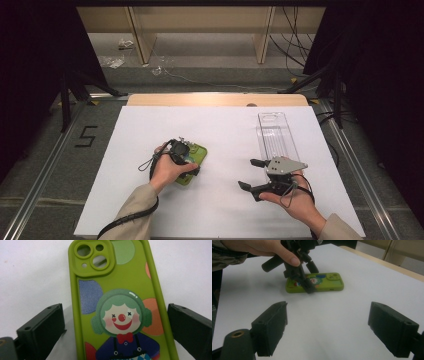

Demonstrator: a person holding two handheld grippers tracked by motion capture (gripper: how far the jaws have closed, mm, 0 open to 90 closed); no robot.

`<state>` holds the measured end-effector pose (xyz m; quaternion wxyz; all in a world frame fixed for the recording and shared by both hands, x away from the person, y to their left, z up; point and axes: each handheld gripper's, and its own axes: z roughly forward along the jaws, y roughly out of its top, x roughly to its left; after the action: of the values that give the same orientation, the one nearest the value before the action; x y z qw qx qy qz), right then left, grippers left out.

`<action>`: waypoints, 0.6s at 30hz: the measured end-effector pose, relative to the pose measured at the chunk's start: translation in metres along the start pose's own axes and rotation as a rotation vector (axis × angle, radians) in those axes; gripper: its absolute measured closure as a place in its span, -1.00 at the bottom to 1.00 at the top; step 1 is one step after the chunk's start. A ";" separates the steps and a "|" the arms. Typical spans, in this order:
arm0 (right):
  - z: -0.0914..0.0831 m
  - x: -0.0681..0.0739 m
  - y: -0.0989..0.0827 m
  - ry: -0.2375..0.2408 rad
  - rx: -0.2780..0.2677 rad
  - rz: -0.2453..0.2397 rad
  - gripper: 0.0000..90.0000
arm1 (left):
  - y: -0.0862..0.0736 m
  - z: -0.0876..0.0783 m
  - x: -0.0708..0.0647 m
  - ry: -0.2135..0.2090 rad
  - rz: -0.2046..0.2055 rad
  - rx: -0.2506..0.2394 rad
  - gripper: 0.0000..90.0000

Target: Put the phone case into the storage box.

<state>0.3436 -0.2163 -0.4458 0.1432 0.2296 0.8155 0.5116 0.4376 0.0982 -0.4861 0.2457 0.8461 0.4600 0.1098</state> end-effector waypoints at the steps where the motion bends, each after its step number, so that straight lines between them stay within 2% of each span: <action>1: 0.000 0.000 0.000 0.001 0.000 -0.001 -0.63 | 0.000 0.000 0.000 0.001 -0.001 0.002 -0.95; 18: 0.000 0.000 0.000 0.006 0.003 0.001 -0.63 | 0.002 -0.003 -0.003 0.020 -0.022 0.018 -0.82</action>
<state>0.3434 -0.2160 -0.4462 0.1403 0.2287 0.8164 0.5113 0.4358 0.0954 -0.4826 0.2346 0.8421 0.4727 0.1112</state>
